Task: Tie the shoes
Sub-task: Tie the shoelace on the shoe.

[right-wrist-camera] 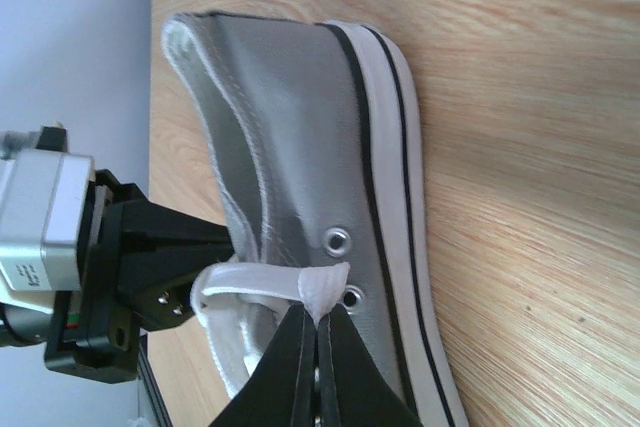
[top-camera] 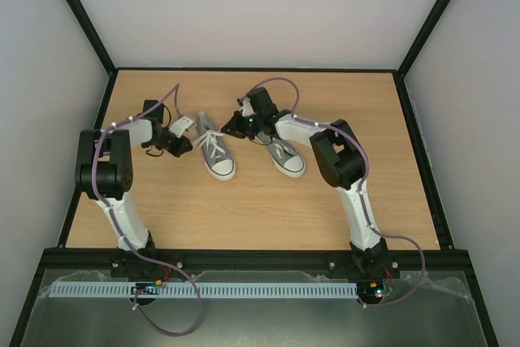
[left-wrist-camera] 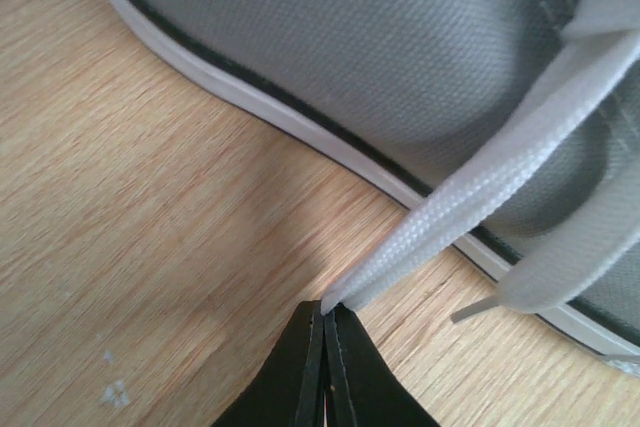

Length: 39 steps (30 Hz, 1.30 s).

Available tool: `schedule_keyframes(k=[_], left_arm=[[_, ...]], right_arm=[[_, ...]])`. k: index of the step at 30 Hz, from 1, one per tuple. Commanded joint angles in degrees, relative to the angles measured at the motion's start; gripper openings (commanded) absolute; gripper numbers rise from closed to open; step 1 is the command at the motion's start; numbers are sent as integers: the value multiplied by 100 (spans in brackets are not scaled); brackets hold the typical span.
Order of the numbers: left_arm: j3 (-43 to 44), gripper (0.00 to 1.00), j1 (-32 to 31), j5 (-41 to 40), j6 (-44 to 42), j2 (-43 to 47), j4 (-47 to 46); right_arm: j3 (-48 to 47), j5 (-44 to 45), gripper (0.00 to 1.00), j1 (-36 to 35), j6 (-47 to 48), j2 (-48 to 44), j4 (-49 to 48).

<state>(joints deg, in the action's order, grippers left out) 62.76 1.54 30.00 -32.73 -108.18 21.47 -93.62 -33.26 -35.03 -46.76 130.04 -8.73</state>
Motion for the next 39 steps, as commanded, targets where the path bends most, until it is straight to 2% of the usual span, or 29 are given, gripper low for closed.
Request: schedule_keyframes(k=[1, 9, 17, 19, 22, 28, 35, 37, 39], left_arm=[[123, 2, 30, -424, 122, -138, 4], [219, 2, 30, -532, 188, -263, 20], [105, 2, -65, -344, 54, -160, 104], [84, 2, -83, -263, 39, -111, 102], [124, 2, -71, -192, 34, -49, 122], [310, 27, 44, -267, -116, 281, 385], [358, 61, 159, -790, -533, 641, 915], [306, 64, 166, -995, -562, 775, 976], [330, 62, 163, -952, -471, 997, 1104]], right_arm=[[263, -70, 1, -48, -27, -228, -74], [773, -71, 1, -48, -1, -387, -129], [553, -137, 1, -48, -17, -260, -109], [433, -142, 6, -48, 7, -224, -24], [324, -64, 20, -48, 137, -270, 190], [31, 589, 45, -40, 692, -699, 844], [-161, 1565, 55, -31, 1530, -1455, 1714], [-120, 1801, 55, -31, 1721, -1676, 1897], [-24, 1964, 55, -31, 1870, -1874, 2036]])
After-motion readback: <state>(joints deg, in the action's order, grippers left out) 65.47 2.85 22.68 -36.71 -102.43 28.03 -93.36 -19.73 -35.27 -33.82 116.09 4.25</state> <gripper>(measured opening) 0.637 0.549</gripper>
